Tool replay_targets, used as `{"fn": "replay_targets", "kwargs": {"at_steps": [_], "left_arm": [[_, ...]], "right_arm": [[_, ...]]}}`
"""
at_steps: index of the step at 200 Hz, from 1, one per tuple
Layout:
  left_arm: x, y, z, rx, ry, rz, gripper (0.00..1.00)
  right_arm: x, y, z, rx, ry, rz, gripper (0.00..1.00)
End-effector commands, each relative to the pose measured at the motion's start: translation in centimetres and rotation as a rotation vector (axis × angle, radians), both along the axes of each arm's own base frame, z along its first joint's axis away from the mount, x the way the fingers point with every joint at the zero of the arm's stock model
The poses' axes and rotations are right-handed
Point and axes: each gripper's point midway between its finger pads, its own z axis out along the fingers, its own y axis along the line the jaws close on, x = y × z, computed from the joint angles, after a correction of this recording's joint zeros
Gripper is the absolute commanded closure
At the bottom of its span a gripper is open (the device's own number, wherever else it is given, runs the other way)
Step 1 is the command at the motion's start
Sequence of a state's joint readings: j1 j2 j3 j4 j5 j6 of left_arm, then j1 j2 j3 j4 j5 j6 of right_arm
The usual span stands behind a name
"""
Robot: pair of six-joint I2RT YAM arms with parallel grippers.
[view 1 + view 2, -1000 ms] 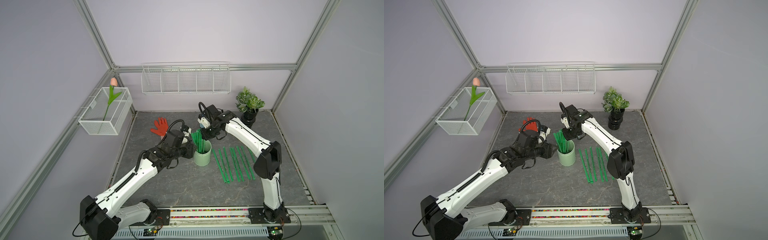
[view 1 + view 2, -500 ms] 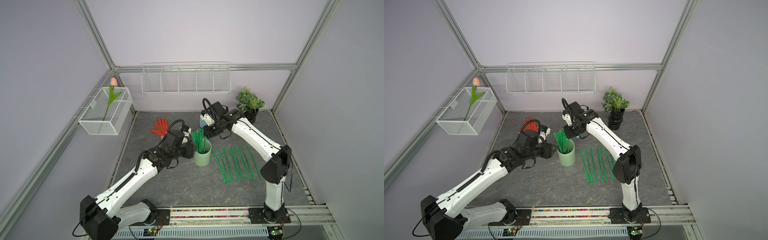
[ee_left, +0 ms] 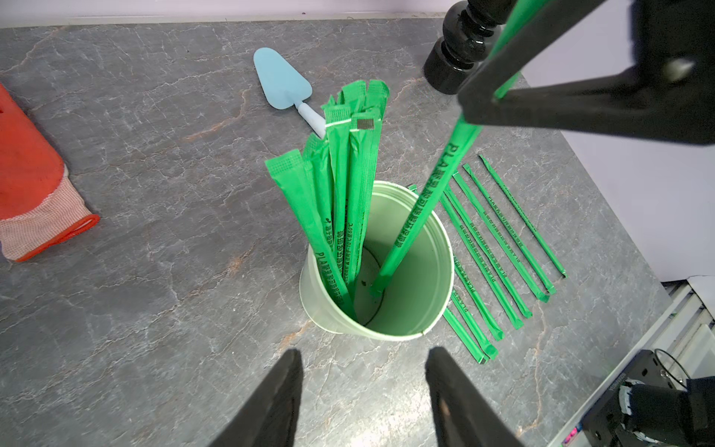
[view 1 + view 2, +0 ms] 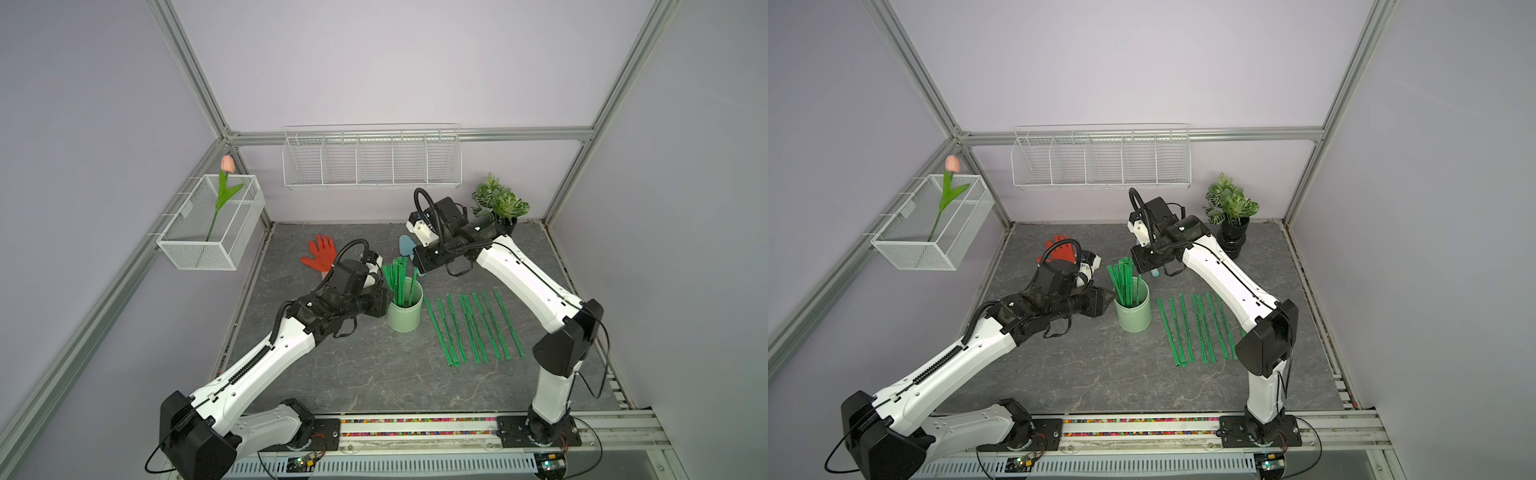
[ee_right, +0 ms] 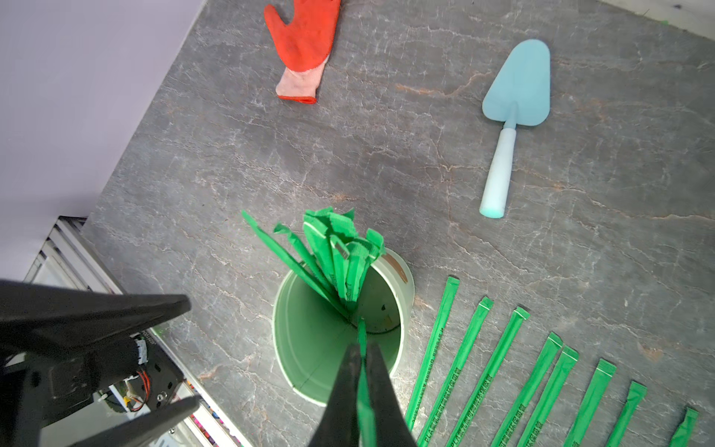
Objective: Take the straws out of the storage container
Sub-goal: Pick up the straw from the container, then place the straw at the center of the board.
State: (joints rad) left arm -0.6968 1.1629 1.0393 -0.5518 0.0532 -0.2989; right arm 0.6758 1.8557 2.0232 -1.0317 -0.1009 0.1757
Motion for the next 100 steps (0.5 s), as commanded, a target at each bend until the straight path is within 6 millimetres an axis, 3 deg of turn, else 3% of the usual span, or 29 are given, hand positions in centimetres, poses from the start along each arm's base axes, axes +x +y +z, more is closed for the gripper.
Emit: {"fn": "replay_targets", "kwargs": {"at_steps": [1, 59, 100], "left_arm": [[-0.2, -0.1, 0.8, -0.017, -0.015, -0.009, 0.45], [-0.3, -0.1, 1.0, -0.021, -0.017, -0.01, 0.45], [-0.3, -0.1, 1.1, -0.027, -0.018, -0.012, 0.45]], "right_arm": [[-1.1, -1.2, 3.4, 0.044, -0.042, -0.008, 0.93], [-2.5, -5.0, 8.9, 0.112, -0.132, -0.059, 0.93], [-3.6, -11.0, 10.2, 0.014, -0.181, -0.17, 0.93]]}}
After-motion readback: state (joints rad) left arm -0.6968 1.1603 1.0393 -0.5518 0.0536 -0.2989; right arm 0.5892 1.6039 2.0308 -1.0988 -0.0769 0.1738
